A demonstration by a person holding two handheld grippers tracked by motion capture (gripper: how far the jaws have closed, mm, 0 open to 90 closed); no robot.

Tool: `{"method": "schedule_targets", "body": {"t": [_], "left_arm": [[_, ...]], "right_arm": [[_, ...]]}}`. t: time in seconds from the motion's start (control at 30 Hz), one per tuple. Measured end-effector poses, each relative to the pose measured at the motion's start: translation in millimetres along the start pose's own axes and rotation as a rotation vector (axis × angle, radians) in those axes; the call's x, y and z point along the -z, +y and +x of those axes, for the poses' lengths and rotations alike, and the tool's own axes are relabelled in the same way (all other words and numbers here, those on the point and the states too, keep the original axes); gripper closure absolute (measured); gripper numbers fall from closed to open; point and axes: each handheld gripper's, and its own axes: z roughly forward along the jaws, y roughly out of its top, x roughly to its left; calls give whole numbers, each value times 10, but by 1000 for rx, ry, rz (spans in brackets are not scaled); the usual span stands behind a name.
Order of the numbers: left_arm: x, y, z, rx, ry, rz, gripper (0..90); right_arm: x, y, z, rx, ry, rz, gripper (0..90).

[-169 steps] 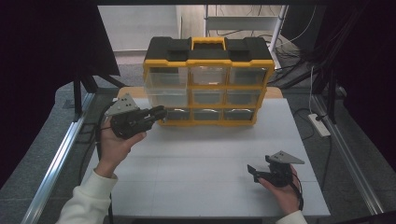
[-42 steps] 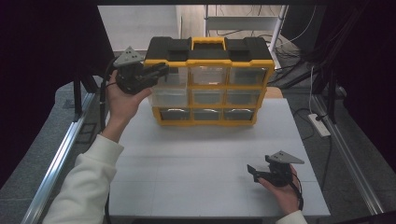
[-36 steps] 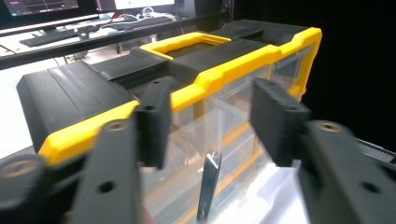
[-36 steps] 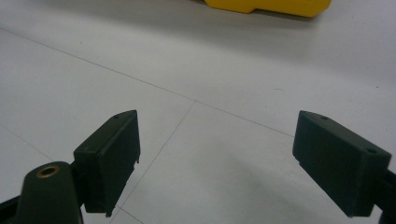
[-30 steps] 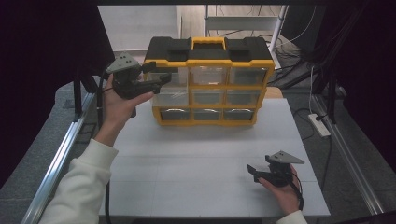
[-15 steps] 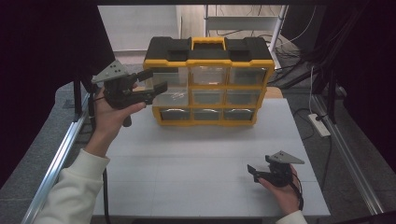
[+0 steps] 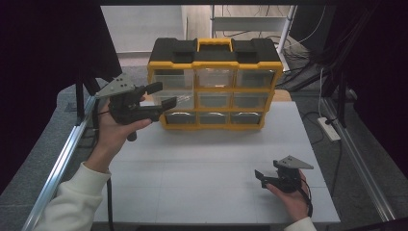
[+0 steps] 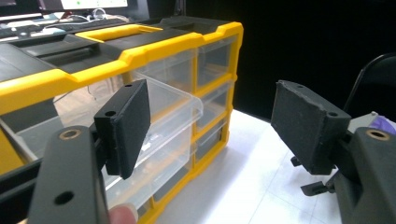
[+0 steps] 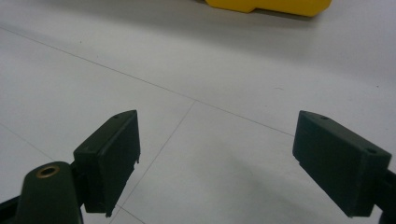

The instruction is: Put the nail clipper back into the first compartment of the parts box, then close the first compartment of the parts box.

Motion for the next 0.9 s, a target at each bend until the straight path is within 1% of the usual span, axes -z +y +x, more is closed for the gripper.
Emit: {"method": "schedule_targets", "body": {"t": [0.13,0.27,0.5,0.73,0.9], "left_arm": [[-11,-50,-17,8,-8,6,285],[-20,-94,-21,23,-8,7,270],[-30,-173,-46,24,-12,23,249],[-29,-228,-56,14,-20,35,249],[-42,-288,-59,17,-19,47,261]], "right_arm": [[-1,-1,1,1,0,0,157],[0,-1,1,0,0,0,157],[0,-2,1,-2,-1,1,157],[-1,-1,3,-1,0,0,157],[-3,2,6,2,-5,2,158]]}}
